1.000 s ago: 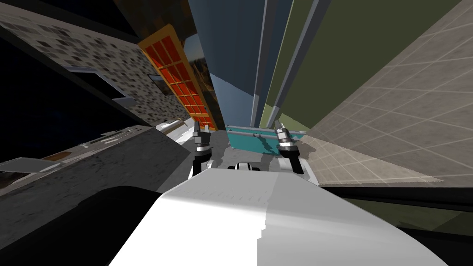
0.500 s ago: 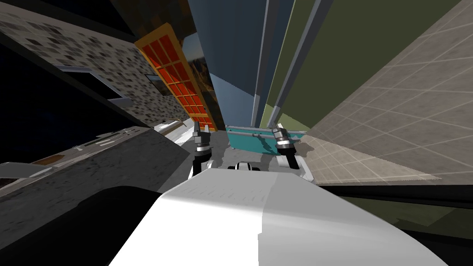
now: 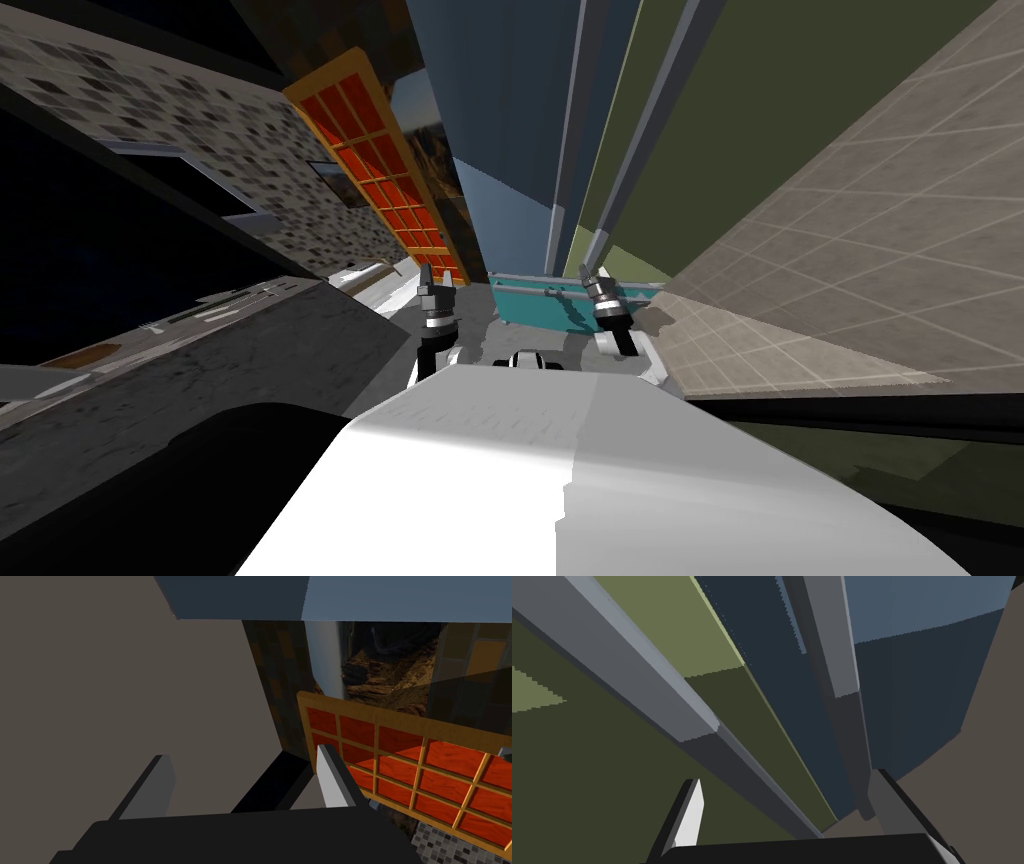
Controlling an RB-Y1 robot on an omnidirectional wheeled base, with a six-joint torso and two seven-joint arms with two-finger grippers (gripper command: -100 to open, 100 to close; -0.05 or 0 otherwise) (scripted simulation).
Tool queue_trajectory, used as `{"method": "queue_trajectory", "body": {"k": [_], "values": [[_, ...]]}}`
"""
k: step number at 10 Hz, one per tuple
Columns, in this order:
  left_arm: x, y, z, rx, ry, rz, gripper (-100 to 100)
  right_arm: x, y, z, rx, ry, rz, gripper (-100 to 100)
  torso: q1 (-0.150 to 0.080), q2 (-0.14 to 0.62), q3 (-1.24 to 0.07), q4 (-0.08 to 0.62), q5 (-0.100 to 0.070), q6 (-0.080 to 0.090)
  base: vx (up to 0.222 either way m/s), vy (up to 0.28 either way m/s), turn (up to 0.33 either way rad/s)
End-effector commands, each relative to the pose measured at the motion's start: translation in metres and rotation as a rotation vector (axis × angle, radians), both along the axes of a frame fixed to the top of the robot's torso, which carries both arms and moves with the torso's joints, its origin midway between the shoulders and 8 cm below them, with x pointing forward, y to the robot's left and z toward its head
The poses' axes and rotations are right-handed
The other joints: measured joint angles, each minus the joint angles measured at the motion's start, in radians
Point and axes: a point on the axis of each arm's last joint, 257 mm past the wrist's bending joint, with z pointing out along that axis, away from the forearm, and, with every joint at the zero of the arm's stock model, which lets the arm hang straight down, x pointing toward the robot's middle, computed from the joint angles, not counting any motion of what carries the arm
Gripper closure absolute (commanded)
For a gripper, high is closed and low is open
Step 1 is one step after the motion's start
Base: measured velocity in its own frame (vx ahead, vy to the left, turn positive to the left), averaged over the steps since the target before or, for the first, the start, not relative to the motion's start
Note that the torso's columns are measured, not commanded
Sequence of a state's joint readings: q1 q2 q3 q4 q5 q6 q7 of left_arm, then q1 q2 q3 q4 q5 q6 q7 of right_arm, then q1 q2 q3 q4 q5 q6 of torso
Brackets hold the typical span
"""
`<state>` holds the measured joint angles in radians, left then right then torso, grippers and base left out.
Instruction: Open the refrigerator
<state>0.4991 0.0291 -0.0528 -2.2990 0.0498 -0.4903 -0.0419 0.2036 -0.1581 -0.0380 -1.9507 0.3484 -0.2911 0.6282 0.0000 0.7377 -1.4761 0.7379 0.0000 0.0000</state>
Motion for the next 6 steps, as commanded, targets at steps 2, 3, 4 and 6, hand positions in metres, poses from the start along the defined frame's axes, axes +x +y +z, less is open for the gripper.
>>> {"method": "queue_trajectory", "body": {"k": [2,3,4,6], "values": [[0.000,0.000,0.000,0.000,0.000,0.000,0,0.015,0.000,-0.012,-0.112,0.023,-0.051,-100,0.000,0.000,0.000,0.000,0.000,0.000,0.011,0.038,-0.036],[0.000,0.000,0.000,0.000,0.000,0.000,0,0.025,0.000,-0.020,-0.157,0.041,-0.071,-100,0.000,0.001,0.000,0.000,0.000,0.000,0.014,0.036,-0.057],[0.000,0.000,0.000,0.000,0.000,0.000,0,0.025,0.000,-0.020,-0.178,0.039,-0.080,-100,0.000,0.000,0.000,0.000,0.000,0.000,0.013,0.033,-0.019],[0.000,0.000,0.000,0.000,0.000,0.000,0,0.036,0.001,-0.029,-0.245,0.056,-0.108,-100,0.001,0.000,0.000,0.000,0.000,0.000,0.016,0.043,-0.032]]}}
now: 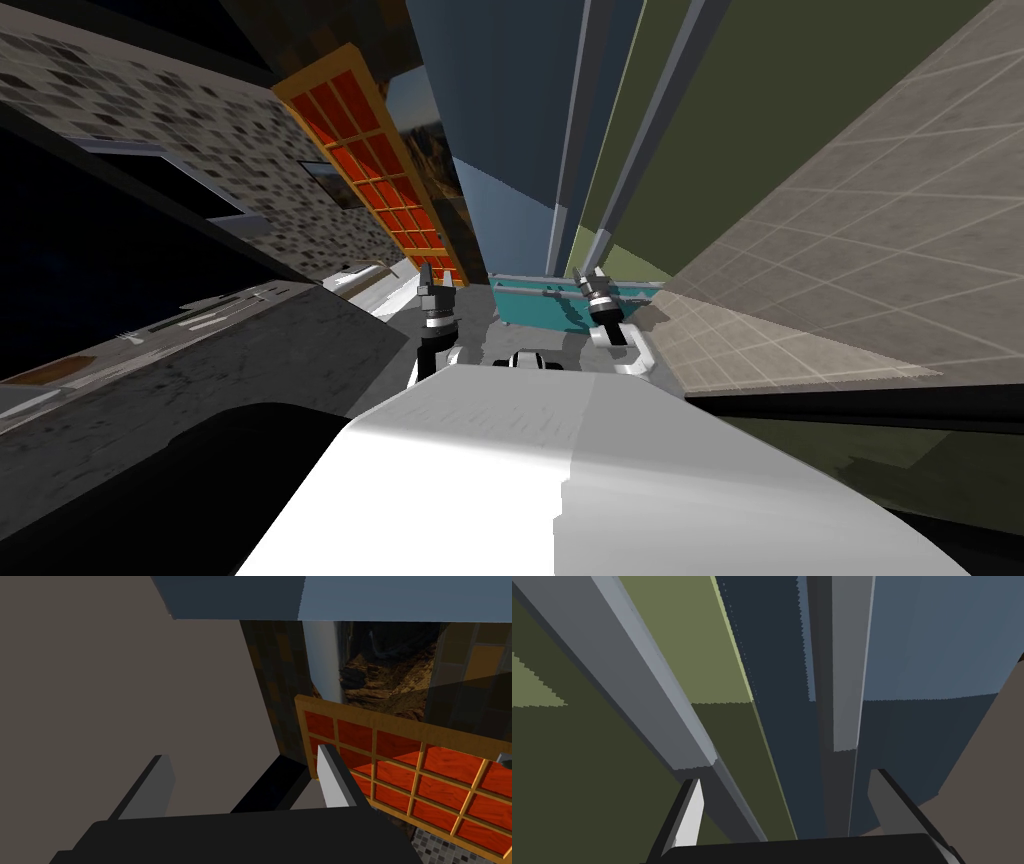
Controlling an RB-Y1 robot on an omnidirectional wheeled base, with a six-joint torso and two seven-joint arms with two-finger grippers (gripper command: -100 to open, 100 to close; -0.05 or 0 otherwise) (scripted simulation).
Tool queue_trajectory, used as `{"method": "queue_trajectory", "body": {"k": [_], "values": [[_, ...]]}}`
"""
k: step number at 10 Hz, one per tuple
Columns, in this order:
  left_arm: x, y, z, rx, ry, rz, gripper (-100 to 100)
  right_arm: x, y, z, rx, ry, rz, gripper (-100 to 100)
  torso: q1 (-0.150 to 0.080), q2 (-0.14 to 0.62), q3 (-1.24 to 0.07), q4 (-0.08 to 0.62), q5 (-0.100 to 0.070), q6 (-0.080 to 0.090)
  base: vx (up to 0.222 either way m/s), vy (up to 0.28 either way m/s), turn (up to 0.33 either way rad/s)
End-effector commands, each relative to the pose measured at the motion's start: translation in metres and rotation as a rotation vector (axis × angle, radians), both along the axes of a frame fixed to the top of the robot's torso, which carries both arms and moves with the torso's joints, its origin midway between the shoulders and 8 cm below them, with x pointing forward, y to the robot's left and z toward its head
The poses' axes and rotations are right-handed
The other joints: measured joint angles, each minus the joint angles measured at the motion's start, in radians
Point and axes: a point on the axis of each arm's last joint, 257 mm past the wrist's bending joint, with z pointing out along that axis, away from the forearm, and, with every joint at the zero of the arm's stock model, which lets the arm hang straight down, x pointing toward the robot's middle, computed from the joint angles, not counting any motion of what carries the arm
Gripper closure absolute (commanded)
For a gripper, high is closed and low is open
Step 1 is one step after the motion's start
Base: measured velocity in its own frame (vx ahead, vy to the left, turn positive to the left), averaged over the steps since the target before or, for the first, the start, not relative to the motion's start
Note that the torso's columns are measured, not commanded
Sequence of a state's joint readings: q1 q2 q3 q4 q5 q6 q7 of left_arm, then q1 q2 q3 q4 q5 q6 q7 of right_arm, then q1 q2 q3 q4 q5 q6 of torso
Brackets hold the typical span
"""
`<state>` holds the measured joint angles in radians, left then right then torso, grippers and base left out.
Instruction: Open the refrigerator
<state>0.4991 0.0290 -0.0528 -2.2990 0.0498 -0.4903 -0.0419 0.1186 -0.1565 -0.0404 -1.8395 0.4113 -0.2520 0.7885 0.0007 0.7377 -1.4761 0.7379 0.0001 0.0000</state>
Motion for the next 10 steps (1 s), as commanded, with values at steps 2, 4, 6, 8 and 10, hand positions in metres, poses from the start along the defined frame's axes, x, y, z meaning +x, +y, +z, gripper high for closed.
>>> {"method": "queue_trajectory", "body": {"k": [2,4,6,8,10], "values": [[0.000,0.000,0.000,0.000,0.000,0.000,0,0.015,-0.001,-0.012,-0.118,0.026,-0.048,-100,-0.001,0.000,0.000,0.000,0.000,0.000,0.015,0.034,-0.036],[0.000,0.000,0.000,0.000,0.000,0.000,0,0.025,0.000,-0.021,-0.185,0.045,-0.074,-100,-0.001,0.000,0.000,0.000,0.000,0.000,0.013,0.035,-0.034],[0.000,0.000,0.000,0.000,0.000,0.000,0,0.035,0.000,-0.030,-0.252,0.064,-0.098,-100,0.000,0.000,0.000,0.000,0.000,0.000,0.010,0.041,-0.034],[0.000,0.000,0.000,0.000,0.000,0.000,0,0.044,0.000,-0.039,-0.319,0.083,-0.120,-100,-0.001,0.000,0.000,0.000,0.000,0.000,0.012,0.035,-0.039],[0.000,0.000,0.000,0.000,0.000,0.000,0,0.053,0.001,-0.048,-0.385,0.102,-0.140,-100,-0.001,0.000,0.000,0.000,0.000,0.000,0.014,0.034,-0.032]]}}
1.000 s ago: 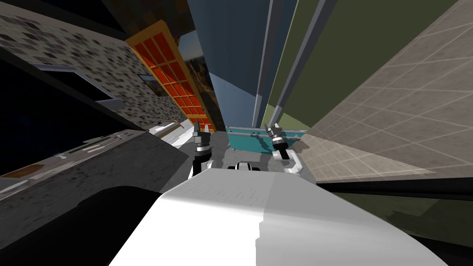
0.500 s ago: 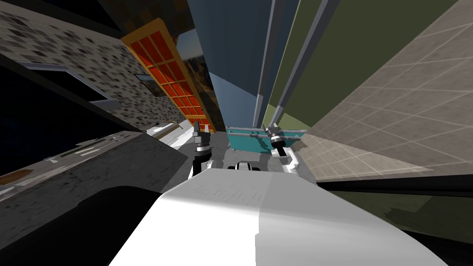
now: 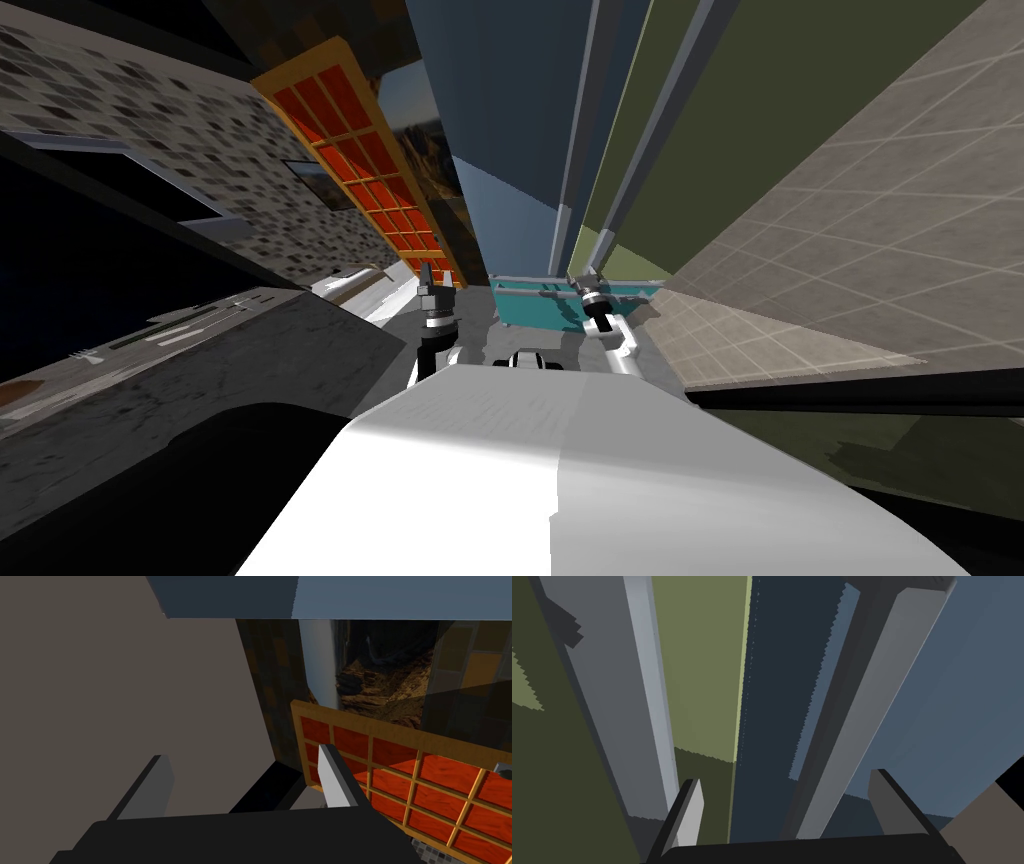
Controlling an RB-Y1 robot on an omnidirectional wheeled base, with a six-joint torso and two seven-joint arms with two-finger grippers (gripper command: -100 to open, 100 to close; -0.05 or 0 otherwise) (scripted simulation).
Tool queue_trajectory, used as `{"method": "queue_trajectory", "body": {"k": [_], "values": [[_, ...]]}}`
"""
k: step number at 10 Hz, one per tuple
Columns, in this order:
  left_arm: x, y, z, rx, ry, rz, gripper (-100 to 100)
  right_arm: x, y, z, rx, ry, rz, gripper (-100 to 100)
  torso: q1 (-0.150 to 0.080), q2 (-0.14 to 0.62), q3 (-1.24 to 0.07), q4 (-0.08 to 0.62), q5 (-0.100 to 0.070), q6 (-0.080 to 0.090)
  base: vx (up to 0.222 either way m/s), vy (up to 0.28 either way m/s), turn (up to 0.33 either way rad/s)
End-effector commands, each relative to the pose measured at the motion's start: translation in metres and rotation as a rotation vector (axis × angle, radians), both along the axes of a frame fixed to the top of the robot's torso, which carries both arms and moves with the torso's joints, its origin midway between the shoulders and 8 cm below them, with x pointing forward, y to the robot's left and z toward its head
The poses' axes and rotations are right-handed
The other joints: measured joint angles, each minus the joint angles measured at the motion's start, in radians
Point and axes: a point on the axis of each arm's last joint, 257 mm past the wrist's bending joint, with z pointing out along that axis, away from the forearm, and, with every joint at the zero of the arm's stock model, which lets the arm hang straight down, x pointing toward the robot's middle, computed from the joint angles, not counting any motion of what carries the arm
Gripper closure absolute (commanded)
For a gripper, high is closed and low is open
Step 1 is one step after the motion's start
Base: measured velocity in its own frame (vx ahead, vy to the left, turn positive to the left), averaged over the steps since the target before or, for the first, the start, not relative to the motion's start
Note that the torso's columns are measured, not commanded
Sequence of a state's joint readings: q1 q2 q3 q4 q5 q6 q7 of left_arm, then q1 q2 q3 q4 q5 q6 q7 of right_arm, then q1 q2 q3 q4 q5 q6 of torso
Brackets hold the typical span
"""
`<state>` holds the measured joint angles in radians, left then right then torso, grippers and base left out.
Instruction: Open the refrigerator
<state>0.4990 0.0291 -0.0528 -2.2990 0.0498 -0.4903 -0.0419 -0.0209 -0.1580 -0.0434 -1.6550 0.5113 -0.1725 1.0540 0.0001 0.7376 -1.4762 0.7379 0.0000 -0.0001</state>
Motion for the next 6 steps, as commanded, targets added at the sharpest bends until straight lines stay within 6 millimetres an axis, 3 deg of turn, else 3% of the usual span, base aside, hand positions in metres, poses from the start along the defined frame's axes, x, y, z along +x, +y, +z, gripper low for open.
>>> {"method": "queue_trajectory", "body": {"k": [1,6], "values": [[0.000,0.000,0.000,0.000,0.000,0.000,0,0.013,0.001,-0.014,-0.093,0.032,-0.029,-100,0.000,0.000,0.000,0.000,0.000,0.000,0.011,0.036,-0.048],[0.000,0.000,0.000,0.000,0.000,0.000,0,0.030,0.003,-0.032,-0.238,0.072,-0.066,-100,0.000,0.000,0.000,0.000,0.000,0.000,0.010,0.035,-0.031]]}}
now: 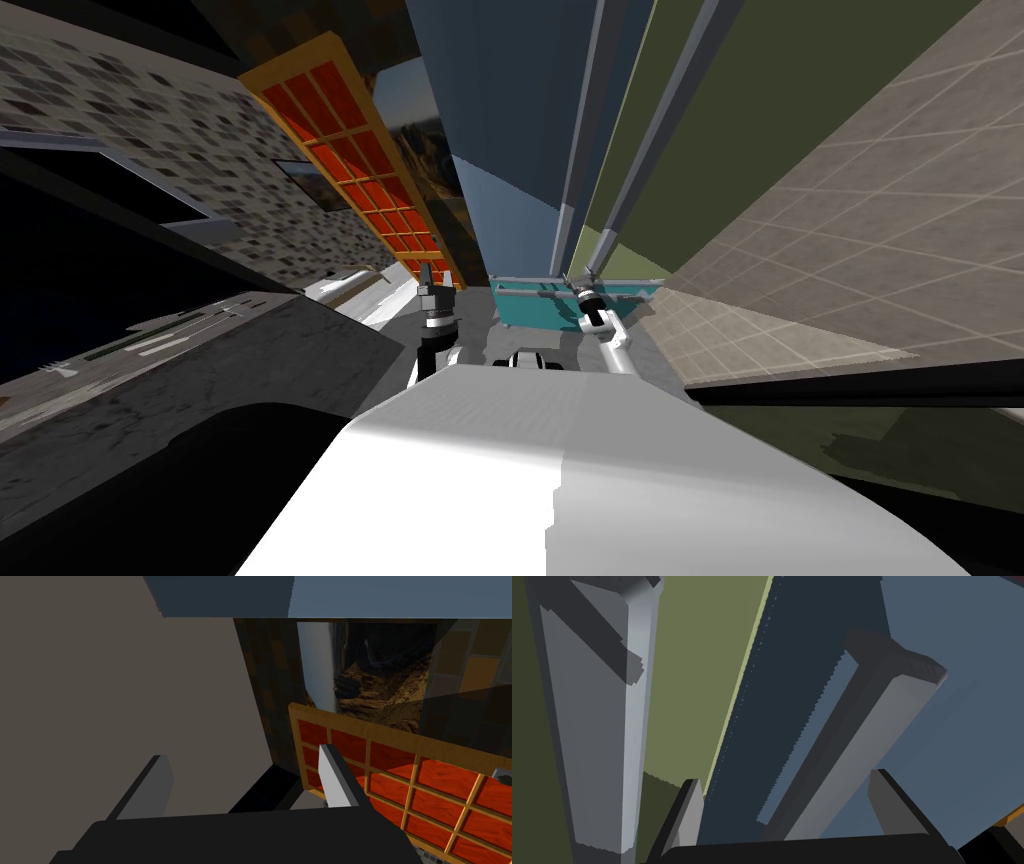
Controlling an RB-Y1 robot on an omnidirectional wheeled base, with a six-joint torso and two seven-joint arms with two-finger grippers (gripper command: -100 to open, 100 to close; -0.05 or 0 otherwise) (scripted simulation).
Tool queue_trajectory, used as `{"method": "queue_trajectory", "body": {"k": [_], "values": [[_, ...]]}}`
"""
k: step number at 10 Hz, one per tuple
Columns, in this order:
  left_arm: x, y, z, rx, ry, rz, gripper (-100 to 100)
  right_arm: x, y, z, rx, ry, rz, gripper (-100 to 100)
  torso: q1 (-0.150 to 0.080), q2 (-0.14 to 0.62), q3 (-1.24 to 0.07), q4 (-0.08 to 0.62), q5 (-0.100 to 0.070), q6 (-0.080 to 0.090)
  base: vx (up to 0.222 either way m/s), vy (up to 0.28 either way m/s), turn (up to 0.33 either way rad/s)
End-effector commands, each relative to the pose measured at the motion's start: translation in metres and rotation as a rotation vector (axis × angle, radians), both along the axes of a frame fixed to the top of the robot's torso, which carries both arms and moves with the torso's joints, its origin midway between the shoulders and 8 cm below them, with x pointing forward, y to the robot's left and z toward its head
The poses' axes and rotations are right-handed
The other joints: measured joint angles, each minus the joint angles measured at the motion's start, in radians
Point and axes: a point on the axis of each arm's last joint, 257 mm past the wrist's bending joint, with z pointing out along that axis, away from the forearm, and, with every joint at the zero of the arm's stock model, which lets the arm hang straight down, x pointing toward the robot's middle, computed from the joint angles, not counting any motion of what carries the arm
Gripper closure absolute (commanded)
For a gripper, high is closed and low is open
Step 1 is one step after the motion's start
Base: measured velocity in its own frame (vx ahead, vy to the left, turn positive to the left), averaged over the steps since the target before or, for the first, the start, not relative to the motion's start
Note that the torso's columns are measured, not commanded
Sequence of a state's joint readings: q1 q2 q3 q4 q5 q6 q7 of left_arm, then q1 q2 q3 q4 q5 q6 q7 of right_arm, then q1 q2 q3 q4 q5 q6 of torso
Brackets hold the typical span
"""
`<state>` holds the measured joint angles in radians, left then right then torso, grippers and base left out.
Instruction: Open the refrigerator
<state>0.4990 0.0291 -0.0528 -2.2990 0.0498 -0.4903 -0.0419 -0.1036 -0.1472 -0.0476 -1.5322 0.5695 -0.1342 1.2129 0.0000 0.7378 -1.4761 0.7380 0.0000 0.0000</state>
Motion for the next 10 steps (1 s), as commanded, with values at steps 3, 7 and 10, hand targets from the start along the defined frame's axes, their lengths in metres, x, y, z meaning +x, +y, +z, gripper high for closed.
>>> {"method": "queue_trajectory", "body": {"k": [3,7,10], "values": [[0.000,0.000,0.000,0.000,0.000,0.000,0,0.017,0.002,-0.021,-0.154,0.051,-0.034,-100,0.000,0.000,0.000,0.000,0.000,0.000,0.010,0.031,-0.033],[0.000,0.000,0.000,0.000,0.000,0.000,0,0.029,0.006,-0.035,-0.258,0.087,-0.051,-100,0.001,0.000,0.000,0.000,0.000,0.000,0.011,0.034,-0.032],[0.000,0.000,0.000,0.000,0.000,0.000,0,0.039,0.011,-0.047,-0.344,0.119,-0.060,-100,0.000,0.000,0.000,0.000,0.000,0.000,0.008,0.032,-0.032]]}}
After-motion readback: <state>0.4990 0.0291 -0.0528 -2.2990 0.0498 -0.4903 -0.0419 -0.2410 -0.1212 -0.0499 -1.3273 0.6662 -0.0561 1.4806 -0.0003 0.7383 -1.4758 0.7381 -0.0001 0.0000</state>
